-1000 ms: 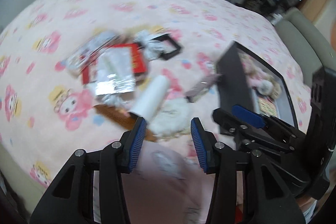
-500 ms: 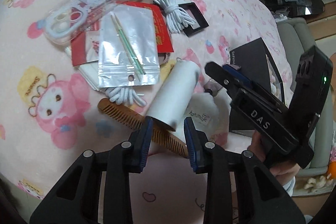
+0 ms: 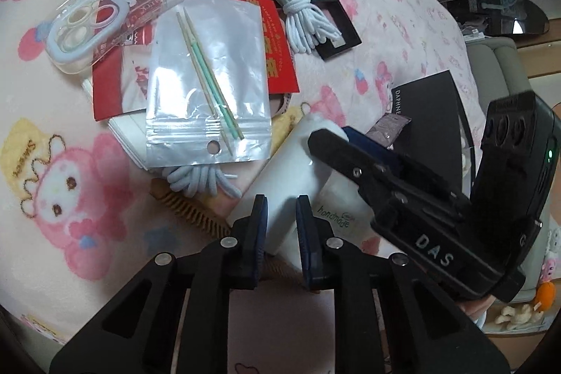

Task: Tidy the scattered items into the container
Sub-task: 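Grasp the white lint roller with the right gripper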

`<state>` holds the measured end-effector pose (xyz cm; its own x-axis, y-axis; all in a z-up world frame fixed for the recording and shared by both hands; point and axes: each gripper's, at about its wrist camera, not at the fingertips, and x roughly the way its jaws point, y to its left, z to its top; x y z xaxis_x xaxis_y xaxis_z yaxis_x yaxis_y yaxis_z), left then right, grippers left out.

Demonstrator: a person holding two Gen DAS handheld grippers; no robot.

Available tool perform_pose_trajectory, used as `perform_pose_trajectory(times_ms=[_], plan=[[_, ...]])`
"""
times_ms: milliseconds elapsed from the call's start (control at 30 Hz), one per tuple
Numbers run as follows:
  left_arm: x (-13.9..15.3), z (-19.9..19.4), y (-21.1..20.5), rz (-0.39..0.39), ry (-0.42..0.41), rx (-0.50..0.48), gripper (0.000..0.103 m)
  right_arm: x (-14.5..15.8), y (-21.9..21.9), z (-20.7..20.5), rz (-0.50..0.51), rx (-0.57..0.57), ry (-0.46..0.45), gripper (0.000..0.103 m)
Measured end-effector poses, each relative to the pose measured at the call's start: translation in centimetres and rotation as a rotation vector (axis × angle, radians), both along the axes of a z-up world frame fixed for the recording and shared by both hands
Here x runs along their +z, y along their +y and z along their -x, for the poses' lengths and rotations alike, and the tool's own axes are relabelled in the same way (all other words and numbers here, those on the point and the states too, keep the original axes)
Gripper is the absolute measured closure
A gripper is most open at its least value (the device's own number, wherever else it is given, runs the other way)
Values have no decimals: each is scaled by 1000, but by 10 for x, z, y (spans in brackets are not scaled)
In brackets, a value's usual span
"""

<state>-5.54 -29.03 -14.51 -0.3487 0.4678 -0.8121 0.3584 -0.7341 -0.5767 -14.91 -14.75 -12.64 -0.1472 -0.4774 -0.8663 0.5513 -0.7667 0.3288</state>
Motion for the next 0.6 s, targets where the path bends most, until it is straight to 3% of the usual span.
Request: perform_pose_trajectory(times_ms=[100, 233, 333, 600], plan=[[6, 6, 1, 3, 29, 13, 87, 12, 6, -12, -31, 8, 23, 67], [7, 3, 4, 30, 1, 10, 87, 8, 20, -20, -94, 18, 4, 67], [3, -4, 3, 48, -44, -6, 87, 7, 29, -14, -88, -25, -34, 67], [-13, 2, 2, -4, -95, 7, 80, -2, 20, 3, -46, -46, -6, 67]])
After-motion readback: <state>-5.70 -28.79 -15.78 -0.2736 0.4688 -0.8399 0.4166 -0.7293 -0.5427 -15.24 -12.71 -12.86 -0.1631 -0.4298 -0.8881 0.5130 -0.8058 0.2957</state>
